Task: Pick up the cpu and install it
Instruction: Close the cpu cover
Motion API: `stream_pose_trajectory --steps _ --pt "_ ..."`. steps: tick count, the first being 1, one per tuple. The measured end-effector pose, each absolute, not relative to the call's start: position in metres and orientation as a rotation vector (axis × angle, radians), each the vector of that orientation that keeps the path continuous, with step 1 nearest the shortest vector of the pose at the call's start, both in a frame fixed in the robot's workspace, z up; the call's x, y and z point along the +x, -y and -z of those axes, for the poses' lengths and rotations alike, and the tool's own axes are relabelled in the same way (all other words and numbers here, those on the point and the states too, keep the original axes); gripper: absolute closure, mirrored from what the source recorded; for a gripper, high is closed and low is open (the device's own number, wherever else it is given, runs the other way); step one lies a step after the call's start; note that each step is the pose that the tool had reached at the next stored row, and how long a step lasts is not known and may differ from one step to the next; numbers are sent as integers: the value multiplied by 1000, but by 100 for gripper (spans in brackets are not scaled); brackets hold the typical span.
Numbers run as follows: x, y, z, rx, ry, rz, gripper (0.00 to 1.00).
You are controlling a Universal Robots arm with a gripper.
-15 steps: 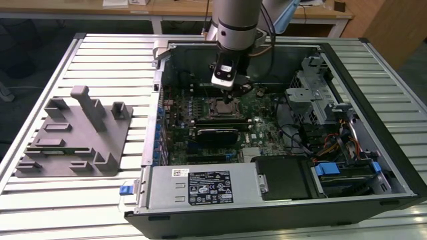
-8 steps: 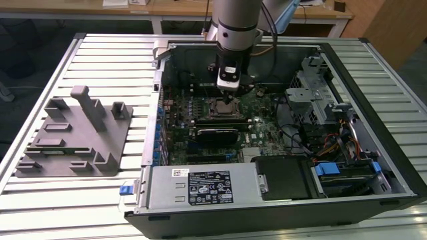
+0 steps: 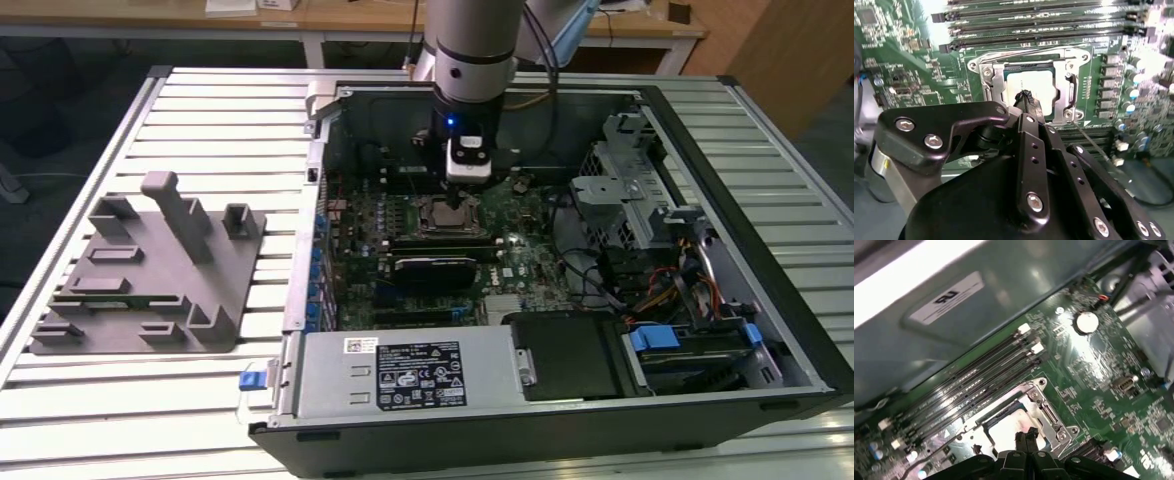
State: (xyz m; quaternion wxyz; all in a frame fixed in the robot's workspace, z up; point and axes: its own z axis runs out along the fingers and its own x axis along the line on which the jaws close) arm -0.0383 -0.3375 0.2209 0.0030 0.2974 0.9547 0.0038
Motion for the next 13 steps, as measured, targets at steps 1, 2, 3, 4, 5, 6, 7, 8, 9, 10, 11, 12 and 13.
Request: stream_pose_trajectory --steps 1,2,3,4,5,6,7,8,9,10,11,12,13 --pt "-38 338 -221 906 -3002 -12 89" --pt "-38 337 -221 876 -3011 -12 89" --pt "-38 338 -221 850 -3018 -12 89" --pt "-38 338 -220 822 -3026 -12 89" --pt "-38 338 -220 794 -3034 -12 89" --pt "-38 337 -220 767 -3041 -12 89" --pt "-38 337 -220 740 -3048 -13 89" --pt "-38 337 -220 712 -3054 -13 89" --pt "-38 337 -220 684 -3061 -13 89" --pt "-38 338 -220 657 -3067 -13 89" --pt "-38 337 -220 629 -3073 -13 89" --pt "-38 338 -219 601 -3078 -13 89" --pt "-38 337 -219 571 -3084 -13 89"
